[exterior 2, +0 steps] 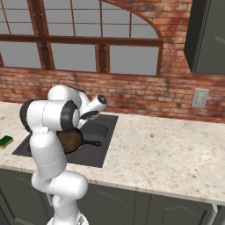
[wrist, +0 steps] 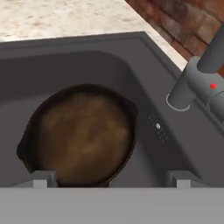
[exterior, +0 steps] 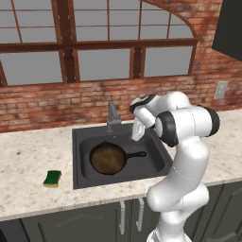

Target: Pick the pan and sponge and place them into the sink. Then turn on the water.

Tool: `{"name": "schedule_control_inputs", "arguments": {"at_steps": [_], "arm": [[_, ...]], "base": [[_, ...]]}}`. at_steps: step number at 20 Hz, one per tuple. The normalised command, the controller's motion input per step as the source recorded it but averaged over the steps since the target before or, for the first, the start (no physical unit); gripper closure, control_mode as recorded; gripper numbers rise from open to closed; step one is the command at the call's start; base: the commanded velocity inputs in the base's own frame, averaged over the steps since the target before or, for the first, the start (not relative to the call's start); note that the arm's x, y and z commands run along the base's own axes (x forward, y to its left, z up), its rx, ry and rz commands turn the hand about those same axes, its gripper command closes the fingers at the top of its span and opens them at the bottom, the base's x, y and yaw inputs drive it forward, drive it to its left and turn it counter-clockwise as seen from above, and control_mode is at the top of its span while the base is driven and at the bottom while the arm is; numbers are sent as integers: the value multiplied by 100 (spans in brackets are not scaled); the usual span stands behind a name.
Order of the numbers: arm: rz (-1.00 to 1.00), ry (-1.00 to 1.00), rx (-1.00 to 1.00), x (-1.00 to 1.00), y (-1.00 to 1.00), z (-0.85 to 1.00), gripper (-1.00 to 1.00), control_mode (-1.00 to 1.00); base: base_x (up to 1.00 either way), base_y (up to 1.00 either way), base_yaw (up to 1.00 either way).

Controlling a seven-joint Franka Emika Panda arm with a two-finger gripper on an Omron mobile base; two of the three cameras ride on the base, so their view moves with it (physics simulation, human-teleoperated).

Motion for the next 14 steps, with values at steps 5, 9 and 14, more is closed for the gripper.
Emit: {"name": "schedule_control_inputs", "arguments": {"at_steps": [5, 9, 14], "arm": [[-27, 6, 0, -9, 7, 82, -100, -100], [-33, 14, 9, -34, 0, 49, -100, -100], [-41, 21, 20, -44, 2, 33, -100, -100]], "base": [[0, 0, 0], [0, 0, 0], [0, 0, 0]]}}
